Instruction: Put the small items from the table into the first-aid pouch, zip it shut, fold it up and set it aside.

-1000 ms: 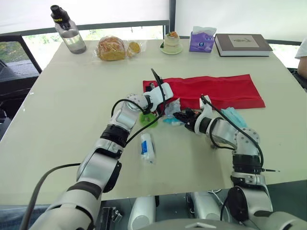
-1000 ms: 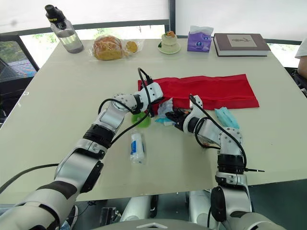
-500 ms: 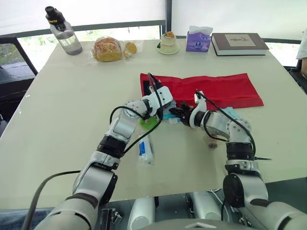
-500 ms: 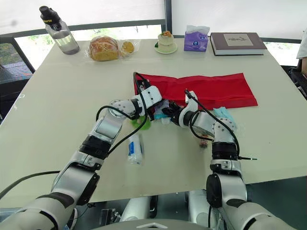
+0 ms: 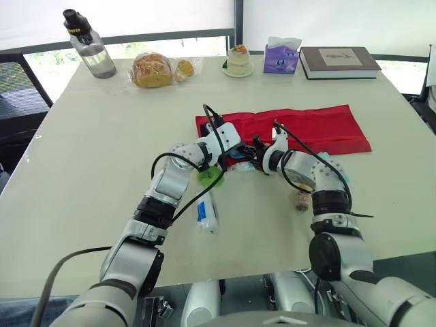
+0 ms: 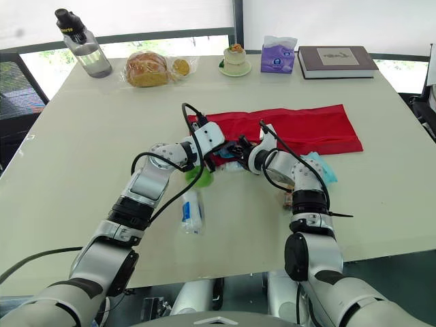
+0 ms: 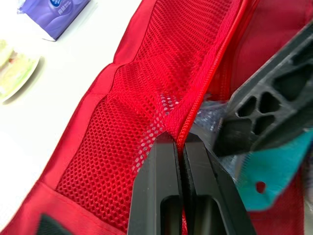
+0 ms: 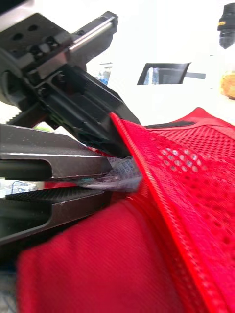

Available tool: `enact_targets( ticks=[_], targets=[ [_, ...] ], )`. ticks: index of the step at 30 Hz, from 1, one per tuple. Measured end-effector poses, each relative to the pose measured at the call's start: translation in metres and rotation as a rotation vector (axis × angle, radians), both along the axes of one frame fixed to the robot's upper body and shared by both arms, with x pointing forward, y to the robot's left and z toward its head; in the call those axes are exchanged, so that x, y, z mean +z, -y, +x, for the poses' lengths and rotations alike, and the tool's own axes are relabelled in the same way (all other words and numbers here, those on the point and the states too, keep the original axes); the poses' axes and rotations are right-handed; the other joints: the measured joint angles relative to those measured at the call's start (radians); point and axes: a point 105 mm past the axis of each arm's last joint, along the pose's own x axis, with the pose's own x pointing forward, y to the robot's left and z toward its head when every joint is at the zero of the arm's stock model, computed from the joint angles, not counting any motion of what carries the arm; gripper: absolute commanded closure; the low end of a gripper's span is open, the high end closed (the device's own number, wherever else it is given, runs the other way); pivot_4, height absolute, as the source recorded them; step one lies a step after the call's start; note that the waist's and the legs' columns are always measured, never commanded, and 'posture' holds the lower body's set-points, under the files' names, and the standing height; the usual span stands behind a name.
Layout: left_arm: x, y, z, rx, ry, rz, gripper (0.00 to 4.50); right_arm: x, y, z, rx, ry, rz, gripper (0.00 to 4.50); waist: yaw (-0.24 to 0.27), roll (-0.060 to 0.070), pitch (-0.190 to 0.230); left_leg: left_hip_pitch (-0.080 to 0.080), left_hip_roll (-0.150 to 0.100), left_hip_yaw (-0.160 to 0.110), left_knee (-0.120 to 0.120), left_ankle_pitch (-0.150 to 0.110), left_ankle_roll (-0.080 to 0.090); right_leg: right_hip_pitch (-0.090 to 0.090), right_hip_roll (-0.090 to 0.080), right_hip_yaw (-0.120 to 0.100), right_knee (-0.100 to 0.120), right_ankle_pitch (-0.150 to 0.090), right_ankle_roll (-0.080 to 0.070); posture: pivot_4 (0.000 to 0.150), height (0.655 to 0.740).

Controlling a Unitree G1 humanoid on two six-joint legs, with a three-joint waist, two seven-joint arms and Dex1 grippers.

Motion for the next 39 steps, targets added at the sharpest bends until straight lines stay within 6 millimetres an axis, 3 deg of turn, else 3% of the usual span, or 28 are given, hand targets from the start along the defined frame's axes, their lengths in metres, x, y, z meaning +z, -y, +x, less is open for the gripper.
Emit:
enact_targets(
  ticks=[5, 12, 25, 28, 29, 30, 31, 32, 39],
  targets=[
    [0.0, 0.003, -0.001, -0.01, 0.001, -0.001, 4.45, 0.001, -0.004, 0.008, -0.046, -0.02, 0.011, 4.5, 0.0, 0.0, 0.0, 0.001, 0.0, 0.0, 0.0, 0.0, 0.0, 0.0, 0.0, 0.0, 0.0, 0.0, 0.0, 0.15, 0.74],
    [0.009, -0.001, 0.005, 0.0, 0.021, -0.021, 4.5, 0.002, -0.002, 0.008, -0.044, -0.001, -0.018, 2.04, 0.002, 0.0, 0.0, 0.0, 0.0, 0.0, 0.0, 0.0, 0.0, 0.0, 0.0, 0.0, 0.0, 0.0, 0.0, 0.15, 0.74],
    [0.0, -0.006, 0.013, 0.019, -0.091, -0.144, 4.5, 0.003, 0.007, 0.001, -0.031, 0.062, -0.071, 2.04, 0.004, 0.0, 0.0, 0.0, 0.0, 0.0, 0.0, 0.0, 0.0, 0.0, 0.0, 0.0, 0.0, 0.0, 0.0, 0.15, 0.74],
    [-0.003, -0.005, 0.01, -0.004, -0.15, -0.193, 4.5, 0.003, 0.008, 0.0, -0.027, 0.08, -0.085, 2.89, 0.003, 0.0, 0.0, 0.0, 0.0, 0.0, 0.0, 0.0, 0.0, 0.0, 0.0, 0.0, 0.0, 0.0, 0.0, 0.15, 0.74],
    [-0.005, -0.003, 0.008, -0.023, -0.177, -0.208, 4.5, 0.003, 0.009, 0.0, -0.029, 0.082, -0.09, 3.45, 0.004, 0.0, 0.0, 0.0, 0.0, 0.0, 0.0, 0.0, 0.0, 0.0, 0.0, 0.0, 0.0, 0.0, 0.0, 0.15, 0.74],
    [-0.005, -0.002, 0.008, -0.024, -0.18, -0.209, 4.5, 0.003, 0.009, 0.0, -0.029, 0.082, -0.091, 3.66, 0.004, 0.0, 0.0, 0.0, 0.0, 0.0, 0.0, 0.0, 0.0, 0.0, 0.0, 0.0, 0.0, 0.0, 0.0, 0.15, 0.74],
    [-0.007, -0.002, 0.007, -0.032, -0.198, -0.221, 4.5, 0.003, 0.01, 0.0, -0.031, 0.084, -0.095, 4.24, 0.003, 0.0, 0.0, 0.0, 0.0, 0.0, 0.0, 0.0, 0.0, 0.0, 0.0, 0.0, 0.0, 0.0, 0.0, 0.15, 0.74],
    [-0.007, -0.002, 0.007, -0.037, -0.21, -0.231, 4.5, 0.002, 0.011, 0.001, -0.033, 0.086, -0.099, 4.44, 0.003, 0.0, 0.0, 0.0, 0.0, 0.0, 0.0, 0.0, 0.0, 0.0, 0.0, 0.0, 0.0, 0.0, 0.0, 0.15, 0.74],
    [-0.004, -0.006, 0.012, -0.048, -0.3, -0.342, 4.5, 0.006, 0.016, -0.004, -0.01, 0.152, -0.138, 4.44, 0.002, 0.0, 0.0, 0.0, 0.0, 0.0, 0.0, 0.0, 0.0, 0.0, 0.0, 0.0, -0.001, 0.0, 0.0, 0.15, 0.74]
  ],
)
